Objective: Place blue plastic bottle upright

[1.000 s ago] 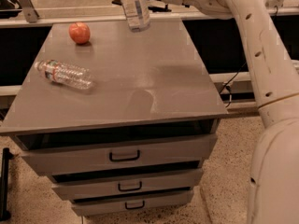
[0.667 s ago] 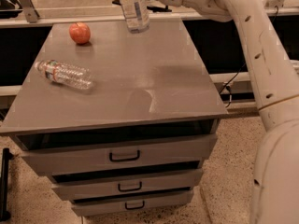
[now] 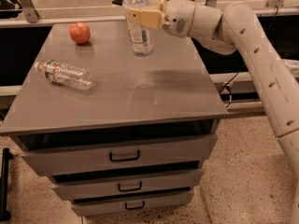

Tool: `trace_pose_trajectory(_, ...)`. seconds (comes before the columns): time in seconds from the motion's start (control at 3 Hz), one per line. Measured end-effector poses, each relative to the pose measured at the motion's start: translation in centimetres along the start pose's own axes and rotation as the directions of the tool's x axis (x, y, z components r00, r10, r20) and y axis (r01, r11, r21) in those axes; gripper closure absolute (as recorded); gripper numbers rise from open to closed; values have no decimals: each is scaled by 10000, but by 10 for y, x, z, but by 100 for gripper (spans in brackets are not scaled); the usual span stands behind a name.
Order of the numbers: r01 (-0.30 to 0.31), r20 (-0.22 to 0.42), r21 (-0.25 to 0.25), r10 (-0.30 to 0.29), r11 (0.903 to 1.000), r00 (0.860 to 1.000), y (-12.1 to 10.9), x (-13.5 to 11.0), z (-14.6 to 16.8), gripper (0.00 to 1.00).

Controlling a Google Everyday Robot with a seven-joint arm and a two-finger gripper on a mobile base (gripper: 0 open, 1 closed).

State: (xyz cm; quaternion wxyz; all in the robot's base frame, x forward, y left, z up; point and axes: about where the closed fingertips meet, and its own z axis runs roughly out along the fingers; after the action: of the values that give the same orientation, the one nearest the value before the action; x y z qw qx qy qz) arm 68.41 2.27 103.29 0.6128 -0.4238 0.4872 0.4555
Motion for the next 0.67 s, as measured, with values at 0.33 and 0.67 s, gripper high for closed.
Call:
trace_pose_trajectory(0.33, 61, 371, -251, -51, 9997, 9993, 6, 23, -13, 100)
trace_pose_trajectory(0.67, 108, 604, -495, -78, 9987, 9981, 8, 33, -18, 100)
